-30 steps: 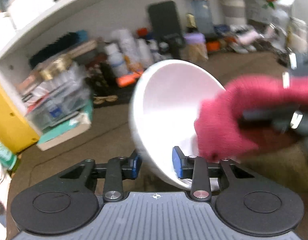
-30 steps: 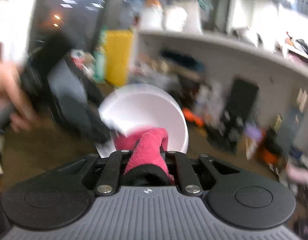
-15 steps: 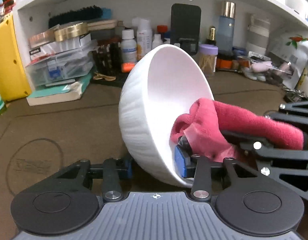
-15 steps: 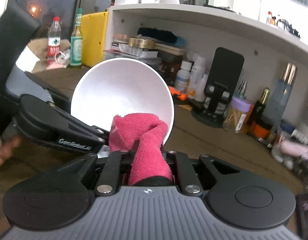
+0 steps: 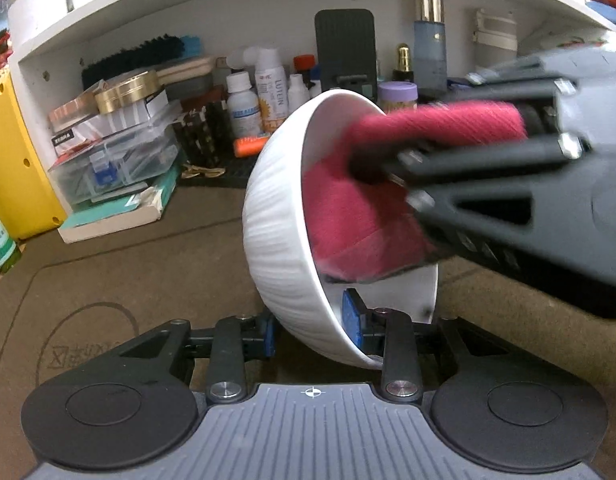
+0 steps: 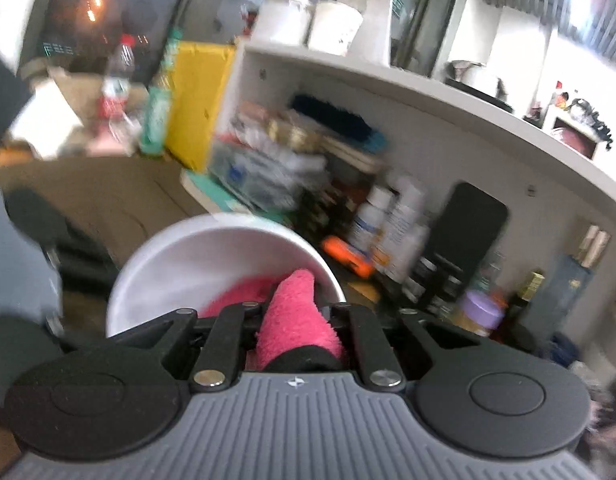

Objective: Clean bowl
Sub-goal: 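Rub the pink towel around the bowl interior with the right gripper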

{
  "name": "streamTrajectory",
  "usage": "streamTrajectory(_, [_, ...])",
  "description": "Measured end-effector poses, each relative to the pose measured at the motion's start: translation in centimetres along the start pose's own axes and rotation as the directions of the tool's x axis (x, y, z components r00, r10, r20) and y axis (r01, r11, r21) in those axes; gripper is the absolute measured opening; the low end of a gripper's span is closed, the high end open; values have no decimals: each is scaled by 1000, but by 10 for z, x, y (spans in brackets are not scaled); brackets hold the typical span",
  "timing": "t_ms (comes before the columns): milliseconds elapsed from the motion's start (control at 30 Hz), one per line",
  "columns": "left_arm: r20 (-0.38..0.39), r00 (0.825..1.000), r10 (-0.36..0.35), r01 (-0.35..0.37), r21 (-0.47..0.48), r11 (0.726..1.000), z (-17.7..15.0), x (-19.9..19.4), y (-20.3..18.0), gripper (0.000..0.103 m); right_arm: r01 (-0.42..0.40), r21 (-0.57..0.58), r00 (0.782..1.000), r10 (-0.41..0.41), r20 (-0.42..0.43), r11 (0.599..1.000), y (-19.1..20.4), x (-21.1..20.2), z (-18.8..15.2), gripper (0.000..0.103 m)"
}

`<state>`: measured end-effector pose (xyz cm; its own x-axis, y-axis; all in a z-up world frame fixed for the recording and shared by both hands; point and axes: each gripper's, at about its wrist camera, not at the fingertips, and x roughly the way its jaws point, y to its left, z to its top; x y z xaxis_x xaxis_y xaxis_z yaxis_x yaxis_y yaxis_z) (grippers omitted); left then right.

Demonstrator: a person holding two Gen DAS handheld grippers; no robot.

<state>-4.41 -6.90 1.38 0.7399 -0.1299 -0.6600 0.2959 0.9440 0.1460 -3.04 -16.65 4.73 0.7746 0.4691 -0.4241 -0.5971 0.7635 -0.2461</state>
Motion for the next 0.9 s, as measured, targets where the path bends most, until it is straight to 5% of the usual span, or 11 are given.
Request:
streamTrajectory(200, [2, 1000, -3, 3, 18, 1000, 0, 0, -1, 34, -226, 187, 974, 225, 25, 956, -14, 3, 8, 13])
streamTrajectory(333, [-4, 1000, -21, 21, 12, 1000, 0, 0, 5, 35, -282, 257, 948, 310, -76, 924, -19, 6, -4, 13])
streamTrajectory(467, [2, 1000, -11, 11, 39, 999, -1, 1, 5, 37, -255, 246, 948, 291, -126, 935, -20, -3, -19, 17])
streamTrajectory(633, [-3, 1000, -9, 9, 29, 1000, 0, 2, 8, 38, -189, 271, 975, 213, -63, 944, -23, -22, -26, 70])
streamTrajectory(800, [-5, 1000, 3, -3, 39, 999, 0, 2, 9, 40, -243, 541, 966, 253, 56, 805, -58, -41, -44, 71])
streamTrajectory(833, [-5, 1000, 4, -4, 41, 999, 0, 3, 9, 40, -240, 558, 967, 247, 64, 794, -65, -46, -49, 71])
streamTrajectory(900, [-5, 1000, 8, -7, 46, 999, 0, 3, 9, 42, -190, 512, 978, 207, 25, 838, -65, -50, -53, 68])
